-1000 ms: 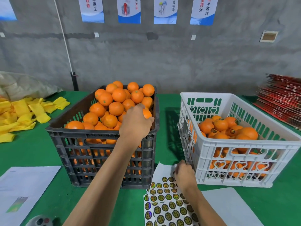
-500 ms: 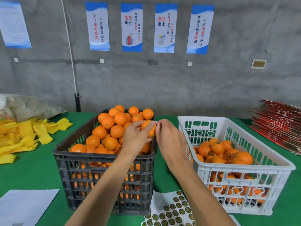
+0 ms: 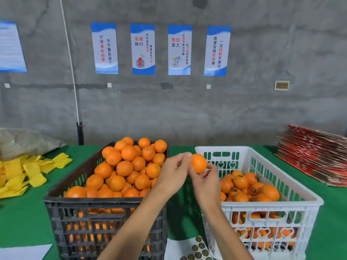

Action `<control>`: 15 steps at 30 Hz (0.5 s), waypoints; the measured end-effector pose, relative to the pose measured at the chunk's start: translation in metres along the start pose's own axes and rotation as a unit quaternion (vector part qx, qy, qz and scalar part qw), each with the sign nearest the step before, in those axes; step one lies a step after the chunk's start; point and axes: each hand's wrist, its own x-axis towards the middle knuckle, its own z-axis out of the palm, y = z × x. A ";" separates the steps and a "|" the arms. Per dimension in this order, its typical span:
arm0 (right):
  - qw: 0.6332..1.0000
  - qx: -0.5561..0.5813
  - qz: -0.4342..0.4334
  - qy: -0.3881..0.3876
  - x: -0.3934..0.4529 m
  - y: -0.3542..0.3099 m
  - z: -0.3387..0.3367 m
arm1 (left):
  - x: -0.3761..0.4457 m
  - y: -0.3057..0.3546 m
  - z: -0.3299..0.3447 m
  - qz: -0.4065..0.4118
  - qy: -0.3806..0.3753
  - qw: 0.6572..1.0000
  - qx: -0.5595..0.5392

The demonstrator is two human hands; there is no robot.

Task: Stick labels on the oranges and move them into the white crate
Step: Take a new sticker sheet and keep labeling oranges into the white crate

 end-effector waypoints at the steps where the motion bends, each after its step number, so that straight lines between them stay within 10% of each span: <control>1: 0.992 0.101 0.071 -0.001 0.004 0.005 -0.005 | 0.002 0.002 0.007 -0.006 -0.029 0.999 -0.030; 6: 0.842 0.468 0.249 0.094 0.027 0.016 -0.026 | 0.004 -0.006 0.010 0.015 0.006 1.000 -0.010; 11: 0.872 0.433 0.225 0.039 0.032 0.018 -0.008 | 0.001 -0.031 -0.039 -0.041 0.050 0.981 0.184; 15: 0.905 0.379 0.192 -0.028 0.014 0.019 0.037 | 0.027 -0.046 -0.095 -0.170 0.028 0.889 0.423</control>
